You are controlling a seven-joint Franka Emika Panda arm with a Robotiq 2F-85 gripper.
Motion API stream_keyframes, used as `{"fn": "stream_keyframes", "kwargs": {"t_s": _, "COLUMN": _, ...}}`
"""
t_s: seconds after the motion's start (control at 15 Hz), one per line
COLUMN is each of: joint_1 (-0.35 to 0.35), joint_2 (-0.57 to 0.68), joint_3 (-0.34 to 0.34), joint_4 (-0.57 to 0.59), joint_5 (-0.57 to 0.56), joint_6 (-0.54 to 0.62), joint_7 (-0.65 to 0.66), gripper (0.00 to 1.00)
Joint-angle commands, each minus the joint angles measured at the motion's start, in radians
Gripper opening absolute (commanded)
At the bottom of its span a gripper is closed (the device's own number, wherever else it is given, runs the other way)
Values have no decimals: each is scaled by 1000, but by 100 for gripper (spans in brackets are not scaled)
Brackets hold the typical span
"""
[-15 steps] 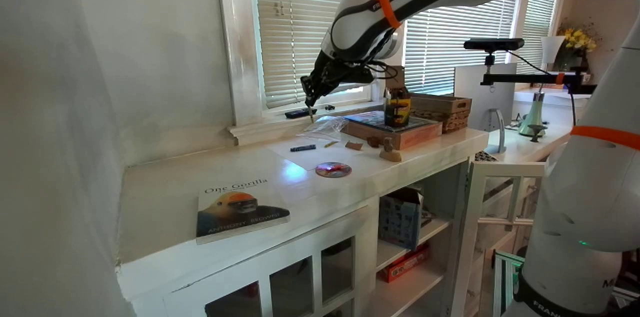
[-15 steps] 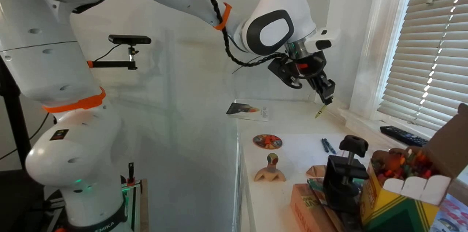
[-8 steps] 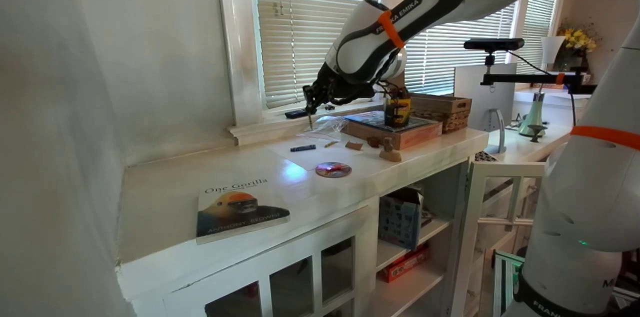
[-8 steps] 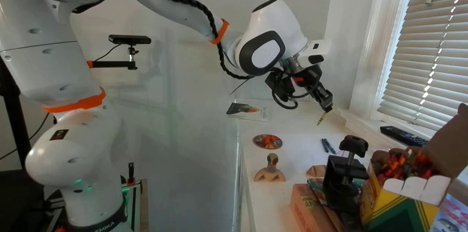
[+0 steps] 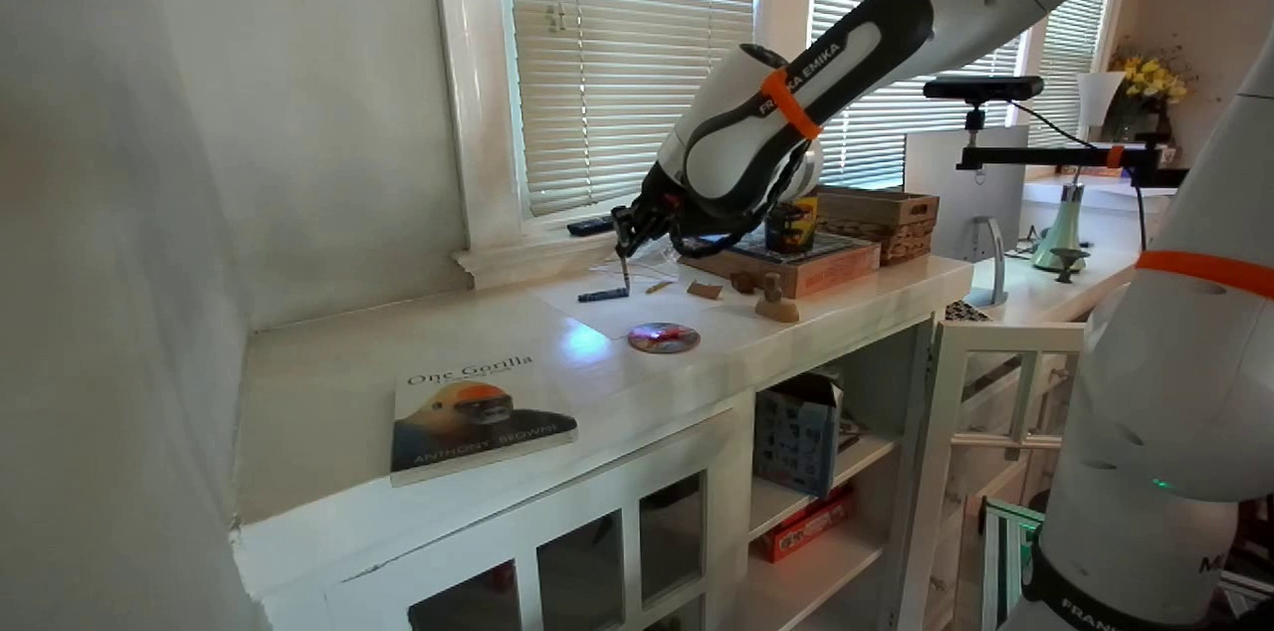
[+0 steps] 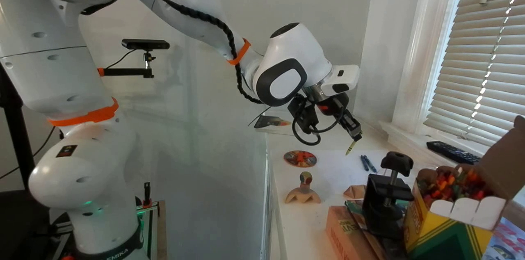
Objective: Pick up the crayon from the counter and write on the paper
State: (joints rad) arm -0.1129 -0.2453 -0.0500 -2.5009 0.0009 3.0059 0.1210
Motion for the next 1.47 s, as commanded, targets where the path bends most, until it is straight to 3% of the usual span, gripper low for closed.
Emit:
{"fn": "stream_keyframes", "kwargs": {"t_s": 0.0, "joint_1": 10, "joint_2": -2, "joint_3": -8, "joint_4": -58, "joint_5": 13, "joint_6": 113, "joint_7": -28, "gripper": 2}}
{"fn": "stream_keyframes", "kwargs": {"t_s": 0.47, "joint_1": 10, "joint_2": 27, "joint_3": -14, "joint_4": -102, "joint_5": 16, "joint_6": 222, "joint_7": -50, "gripper": 2}}
{"fn": "stream_keyframes", "kwargs": {"t_s": 1.4, "joint_1": 21, "joint_2": 66, "joint_3": -12, "joint_4": -93, "joint_5": 16, "joint_6": 248, "joint_7": -62, "gripper": 2}}
